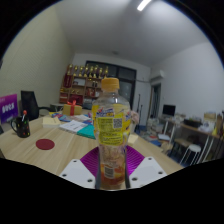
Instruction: Pour water
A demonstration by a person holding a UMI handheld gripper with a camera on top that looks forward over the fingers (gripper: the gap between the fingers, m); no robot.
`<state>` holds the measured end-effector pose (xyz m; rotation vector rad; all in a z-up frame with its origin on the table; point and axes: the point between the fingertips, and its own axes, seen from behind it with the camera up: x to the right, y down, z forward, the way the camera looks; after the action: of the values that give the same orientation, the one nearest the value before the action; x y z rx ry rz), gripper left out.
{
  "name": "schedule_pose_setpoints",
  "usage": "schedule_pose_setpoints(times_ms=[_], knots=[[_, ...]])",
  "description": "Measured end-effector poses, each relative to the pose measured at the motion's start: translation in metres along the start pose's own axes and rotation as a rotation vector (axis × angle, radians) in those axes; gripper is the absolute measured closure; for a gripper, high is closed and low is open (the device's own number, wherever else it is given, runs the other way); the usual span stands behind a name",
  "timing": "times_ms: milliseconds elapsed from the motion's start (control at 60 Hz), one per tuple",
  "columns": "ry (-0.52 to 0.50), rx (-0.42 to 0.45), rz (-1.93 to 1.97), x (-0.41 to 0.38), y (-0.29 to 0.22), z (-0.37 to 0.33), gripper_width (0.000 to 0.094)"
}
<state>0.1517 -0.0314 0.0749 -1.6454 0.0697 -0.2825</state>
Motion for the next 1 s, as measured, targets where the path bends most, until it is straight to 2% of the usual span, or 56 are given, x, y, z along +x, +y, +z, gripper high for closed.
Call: schedule_pose_setpoints(times_ms=[167,300,350,467,567,717,783,1000], knots=[[0.035,0.111,-0.391,-0.037,-0.086,0.007,0.0609],[0.057,0.235,-0.893,-0.116,-0.153,0.017,0.0609],[0.027,0.276,-1.115,-0.146,-0.174,0.027,0.0612],[-0.007,0.312,-1.513,-0.218,-0.176,0.044,0.0607],[0.022,0.349,-1.765,-0.254,-0.181,0.053,0.0606],[0.069,0.463,-2.088,-0.301,-0.184,0.053,0.0607],[0.105,0.499,-2.165,-0.313,-0.187,0.052,0.0604],[0.101,0.498,-2.224,-0.322,-0.183,0.054,0.0609]])
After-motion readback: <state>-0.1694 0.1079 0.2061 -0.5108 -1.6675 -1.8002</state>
